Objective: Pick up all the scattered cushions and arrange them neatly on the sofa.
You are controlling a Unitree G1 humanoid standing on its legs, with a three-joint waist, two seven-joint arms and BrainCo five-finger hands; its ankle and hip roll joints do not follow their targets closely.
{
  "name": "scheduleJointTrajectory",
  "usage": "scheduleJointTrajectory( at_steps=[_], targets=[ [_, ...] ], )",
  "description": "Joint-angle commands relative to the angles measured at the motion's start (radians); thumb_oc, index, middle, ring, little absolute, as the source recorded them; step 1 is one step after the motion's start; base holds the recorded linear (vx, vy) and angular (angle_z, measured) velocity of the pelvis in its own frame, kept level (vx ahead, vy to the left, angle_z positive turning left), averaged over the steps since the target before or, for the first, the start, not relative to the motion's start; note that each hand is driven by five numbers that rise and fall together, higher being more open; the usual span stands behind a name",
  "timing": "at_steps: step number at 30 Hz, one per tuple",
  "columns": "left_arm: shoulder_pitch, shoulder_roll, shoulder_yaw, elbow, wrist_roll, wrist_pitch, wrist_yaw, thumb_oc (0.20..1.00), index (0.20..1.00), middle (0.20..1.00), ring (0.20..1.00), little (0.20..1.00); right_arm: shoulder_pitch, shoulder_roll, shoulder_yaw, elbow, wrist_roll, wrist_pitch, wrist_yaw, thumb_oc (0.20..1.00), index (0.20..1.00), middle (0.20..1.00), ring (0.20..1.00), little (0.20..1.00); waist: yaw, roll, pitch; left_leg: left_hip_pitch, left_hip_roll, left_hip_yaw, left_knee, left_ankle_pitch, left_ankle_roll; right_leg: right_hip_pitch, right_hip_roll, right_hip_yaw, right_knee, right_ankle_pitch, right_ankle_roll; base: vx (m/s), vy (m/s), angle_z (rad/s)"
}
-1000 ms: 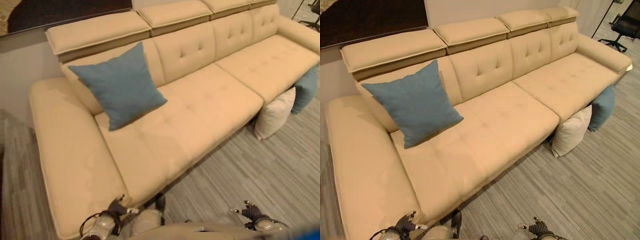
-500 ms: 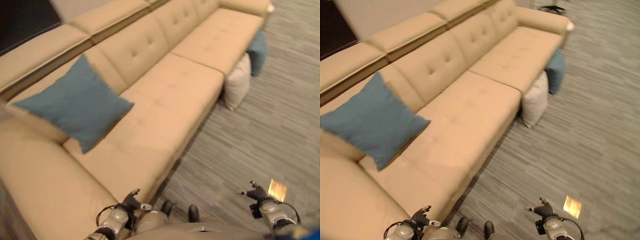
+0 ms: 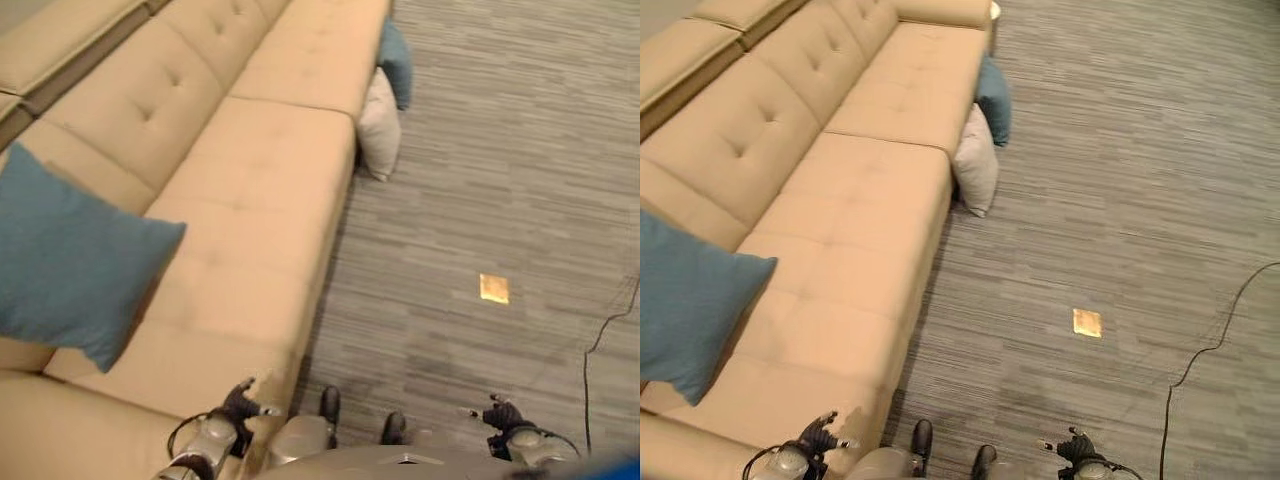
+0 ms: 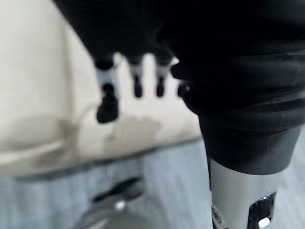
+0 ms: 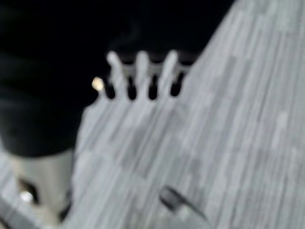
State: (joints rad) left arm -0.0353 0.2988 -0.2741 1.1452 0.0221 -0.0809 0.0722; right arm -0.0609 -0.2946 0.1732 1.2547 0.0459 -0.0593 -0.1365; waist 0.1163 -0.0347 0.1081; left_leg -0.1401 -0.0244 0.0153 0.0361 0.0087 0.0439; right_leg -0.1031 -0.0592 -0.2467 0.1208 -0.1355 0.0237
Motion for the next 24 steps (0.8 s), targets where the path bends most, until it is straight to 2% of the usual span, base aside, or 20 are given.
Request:
scheduleJointTrajectory(
  at_steps=[1, 2, 3, 4, 5, 6, 7, 8, 11, 12, 15, 16, 18, 21, 22, 23, 24],
  targets=[
    [-0.036, -0.025, 0.011, 0.032, 0.023, -0.007, 0.02, 1.0, 1.0, 1.0, 1.0, 1.0, 0.002, -0.041, 0.026, -0.055, 0.045, -0.028, -0.018, 1.0, 1.0, 1.0, 1.0, 1.0, 0.008, -0.009, -0.022, -0.001, -0.047, -0.097, 0.124, -0.114, -0.028, 0.002, 0.041, 0.089, -0.043, 0.092, 0.029, 0.11, -0.184, -0.03],
    [-0.036, -0.025, 0.011, 0.032, 0.023, -0.007, 0.02, 1.0, 1.0, 1.0, 1.0, 1.0, 0.002, -0.042, 0.026, -0.055, 0.045, -0.028, -0.018, 1.0, 1.0, 1.0, 1.0, 1.0, 0.009, -0.008, -0.022, -0.002, -0.046, -0.097, 0.128, -0.116, -0.028, 0.003, 0.042, 0.089, -0.043, 0.092, 0.029, 0.09, -0.211, -0.02],
    [-0.041, -0.027, 0.003, 0.034, 0.027, -0.007, 0.021, 1.0, 1.0, 1.0, 1.0, 1.0, 0.006, -0.043, 0.02, -0.059, 0.058, -0.032, -0.019, 1.0, 1.0, 1.0, 1.0, 1.0, 0.0, -0.013, -0.014, -0.018, -0.042, -0.087, 0.182, -0.126, -0.035, 0.012, 0.044, 0.096, -0.051, 0.089, 0.024, 0.04, -0.196, 0.04],
    [-0.047, -0.032, -0.006, 0.022, 0.023, -0.003, 0.022, 1.0, 1.0, 1.0, 1.0, 1.0, 0.013, -0.042, 0.008, -0.064, 0.081, -0.033, -0.025, 1.0, 1.0, 1.0, 1.0, 1.0, -0.011, -0.015, 0.004, -0.074, -0.029, -0.063, 0.317, -0.134, -0.049, 0.028, 0.041, 0.094, -0.06, 0.089, 0.01, 0.04, -0.195, 0.03],
    [-0.047, -0.032, -0.006, 0.022, 0.023, -0.003, 0.022, 1.0, 1.0, 1.0, 1.0, 1.0, 0.013, -0.042, 0.008, -0.064, 0.082, -0.033, -0.025, 1.0, 1.0, 1.0, 1.0, 1.0, -0.012, -0.013, 0.003, -0.079, -0.027, -0.064, 0.326, -0.137, -0.049, 0.027, 0.043, 0.093, -0.06, 0.089, 0.01, 0.07, -0.225, 0.22],
    [-0.052, -0.039, -0.012, 0.014, 0.014, -0.003, 0.025, 1.0, 1.0, 1.0, 1.0, 1.0, 0.021, -0.041, 0.001, -0.063, 0.106, -0.033, -0.032, 1.0, 1.0, 1.0, 1.0, 1.0, -0.008, -0.016, 0.022, -0.13, -0.028, -0.073, 0.455, -0.108, -0.051, 0.05, 0.045, 0.103, -0.07, 0.091, -0.003, 0.06, -0.114, 0.23],
    [-0.053, -0.039, -0.012, 0.014, 0.014, -0.003, 0.025, 1.0, 1.0, 1.0, 1.0, 1.0, 0.021, -0.041, 0.0, -0.063, 0.106, -0.033, -0.032, 1.0, 1.0, 1.0, 1.0, 1.0, -0.008, -0.013, 0.021, -0.134, -0.027, -0.075, 0.462, -0.112, -0.051, 0.05, 0.047, 0.102, -0.07, 0.091, -0.003, 0.1, -0.144, 0.17],
    [-0.055, -0.045, -0.019, 0.009, 0.006, -0.002, 0.025, 1.0, 1.0, 1.0, 1.0, 1.0, 0.022, -0.041, 0.003, -0.061, 0.106, -0.03, -0.032, 1.0, 1.0, 1.0, 1.0, 1.0, -0.002, -0.012, 0.028, -0.161, -0.049, -0.091, 0.487, -0.102, -0.043, 0.058, 0.049, 0.112, -0.079, 0.092, -0.005, 0.09, -0.047, -0.11],
    [-0.05, -0.052, -0.028, 0.0, -0.007, -0.006, 0.018, 1.0, 1.0, 1.0, 1.0, 1.0, 0.03, -0.039, 0.004, -0.049, 0.098, -0.027, -0.036, 1.0, 1.0, 1.0, 1.0, 1.0, 0.02, -0.018, 0.02, -0.22, -0.118, -0.115, 0.411, -0.111, -0.027, 0.092, 0.059, 0.143, -0.117, 0.09, 0.006, 0.2, -0.072, -0.28],
    [-0.051, -0.053, -0.029, -0.002, -0.008, -0.006, 0.016, 1.0, 1.0, 1.0, 1.0, 1.0, 0.029, -0.04, 0.004, -0.045, 0.094, -0.026, -0.038, 1.0, 1.0, 1.0, 1.0, 1.0, 0.026, -0.014, 0.013, -0.225, -0.129, -0.119, 0.364, -0.09, -0.027, 0.099, 0.069, 0.151, -0.122, 0.088, 0.008, 0.25, -0.056, -0.27],
    [-0.052, -0.058, -0.038, 0.003, -0.001, -0.009, 0.012, 1.0, 1.0, 1.0, 1.0, 1.0, 0.024, -0.038, 0.004, -0.035, 0.096, -0.026, -0.045, 1.0, 1.0, 1.0, 1.0, 1.0, 0.05, 0.002, 0.001, -0.26, -0.157, -0.105, 0.197, 0.026, -0.041, 0.147, 0.118, 0.205, -0.153, 0.079, 0.011, 0.24, -0.031, -0.31],
    [-0.049, -0.055, -0.037, 0.004, -0.001, -0.009, 0.011, 1.0, 1.0, 1.0, 1.0, 1.0, 0.026, -0.035, 0.004, -0.033, 0.099, -0.025, -0.045, 1.0, 1.0, 1.0, 1.0, 1.0, 0.056, 0.001, -0.003, -0.268, -0.157, -0.105, 0.187, 0.037, -0.046, 0.161, 0.129, 0.224, -0.156, 0.075, 0.011, 0.24, 0.018, -0.6],
    [-0.033, -0.046, -0.017, 0.017, -0.003, -0.005, 0.016, 1.0, 1.0, 1.0, 1.0, 1.0, 0.033, -0.025, 0.013, -0.028, 0.08, -0.021, -0.039, 1.0, 1.0, 1.0, 1.0, 1.0, 0.07, -0.012, -0.039, -0.199, -0.174, -0.156, 0.147, 0.016, -0.011, 0.171, 0.131, 0.257, -0.11, 0.048, 0.015, 0.39, 0.069, -1.14],
    [-0.031, -0.039, -0.008, 0.018, 0.001, -0.003, 0.014, 1.0, 1.0, 1.0, 1.0, 1.0, 0.034, -0.018, 0.012, -0.028, 0.074, -0.022, -0.033, 1.0, 1.0, 1.0, 1.0, 1.0, 0.08, -0.025, -0.06, -0.148, -0.168, -0.151, 0.139, -0.011, 0.005, 0.171, 0.132, 0.271, -0.033, 0.041, 0.033, 0.29, 0.04, -0.85],
    [-0.031, -0.03, -0.006, 0.009, 0.001, 0.001, 0.017, 1.0, 1.0, 1.0, 1.0, 1.0, 0.032, -0.013, 0.017, -0.03, 0.068, -0.021, -0.028, 1.0, 1.0, 1.0, 1.0, 1.0, 0.085, -0.033, -0.061, -0.125, -0.166, -0.149, 0.141, -0.027, 0.016, 0.159, 0.133, 0.278, 0.049, 0.068, 0.055, 0.22, 0.034, -0.83],
    [-0.036, -0.018, -0.009, -0.009, -0.001, 0.003, 0.018, 1.0, 1.0, 1.0, 1.0, 1.0, 0.025, -0.01, 0.018, -0.035, 0.056, -0.017, -0.022, 1.0, 1.0, 1.0, 1.0, 1.0, 0.074, -0.032, -0.056, -0.091, -0.156, -0.158, 0.147, -0.053, 0.034, 0.082, 0.134, 0.264, 0.234, 0.143, 0.121, 0.27, 0.045, -0.71],
    [-0.04, -0.011, -0.009, -0.028, -0.006, 0.005, 0.019, 1.0, 1.0, 1.0, 1.0, 1.0, 0.018, -0.013, 0.022, -0.043, 0.048, -0.014, -0.015, 1.0, 1.0, 1.0, 1.0, 1.0, 0.061, -0.024, -0.04, -0.065, -0.148, -0.166, 0.147, -0.067, 0.047, 0.03, 0.131, 0.256, 0.345, 0.204, 0.166, 0.21, 0.049, -0.29]
  ],
)
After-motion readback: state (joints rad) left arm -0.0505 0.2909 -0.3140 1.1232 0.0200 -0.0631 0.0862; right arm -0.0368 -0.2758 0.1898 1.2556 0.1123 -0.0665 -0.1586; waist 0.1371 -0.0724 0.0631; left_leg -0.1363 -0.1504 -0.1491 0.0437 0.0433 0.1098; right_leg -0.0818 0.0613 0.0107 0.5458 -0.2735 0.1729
